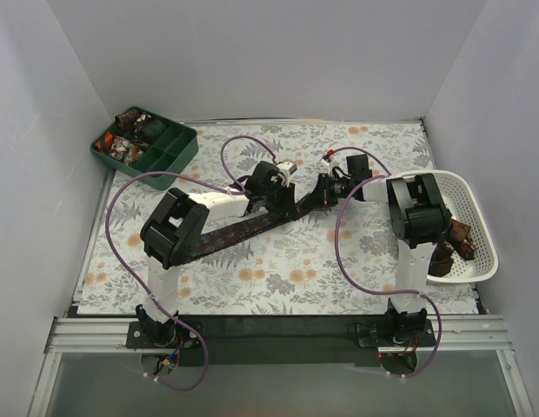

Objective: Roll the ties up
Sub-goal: Roll the tie

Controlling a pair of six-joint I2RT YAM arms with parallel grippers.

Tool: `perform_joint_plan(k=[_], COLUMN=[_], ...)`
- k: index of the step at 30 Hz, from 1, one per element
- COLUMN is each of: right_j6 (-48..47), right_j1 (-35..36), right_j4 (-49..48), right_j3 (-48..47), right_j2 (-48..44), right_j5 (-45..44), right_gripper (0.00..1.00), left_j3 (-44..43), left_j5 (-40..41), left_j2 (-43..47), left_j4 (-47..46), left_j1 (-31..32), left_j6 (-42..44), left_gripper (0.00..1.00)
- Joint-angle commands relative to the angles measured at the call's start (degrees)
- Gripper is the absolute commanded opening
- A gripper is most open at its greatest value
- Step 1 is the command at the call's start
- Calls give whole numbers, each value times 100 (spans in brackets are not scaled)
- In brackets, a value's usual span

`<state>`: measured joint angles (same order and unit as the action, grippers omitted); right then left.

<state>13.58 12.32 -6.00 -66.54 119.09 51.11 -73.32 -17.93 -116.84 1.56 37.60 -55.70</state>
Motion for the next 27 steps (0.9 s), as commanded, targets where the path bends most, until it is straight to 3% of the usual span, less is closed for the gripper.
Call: perform_joint_plan(k=[1, 3, 7, 16, 27], right_j6=[-75, -145, -242, -172, -102], right_j1=[87, 61, 25, 25, 16], right_j4=[-138, -103, 204, 555, 1215], right_j3=[150, 229, 195, 212, 124], right_j2=[-253, -473, -658, -913, -1335], right_j5=[-233, -444, -585, -567, -1419], right_gripper=[7, 2, 1, 1, 1], left_j3=[256, 353, 818, 1961, 3183], left_j5=[97, 132, 378, 791, 528], left_j2=[161, 424, 1056, 1857, 2384], left_j4=[160, 178, 186, 380, 222], left_j1=[-25, -51, -270, -737, -728], left_j6=[130, 191, 497, 1070, 385], left_gripper=[25, 30, 42, 42, 41])
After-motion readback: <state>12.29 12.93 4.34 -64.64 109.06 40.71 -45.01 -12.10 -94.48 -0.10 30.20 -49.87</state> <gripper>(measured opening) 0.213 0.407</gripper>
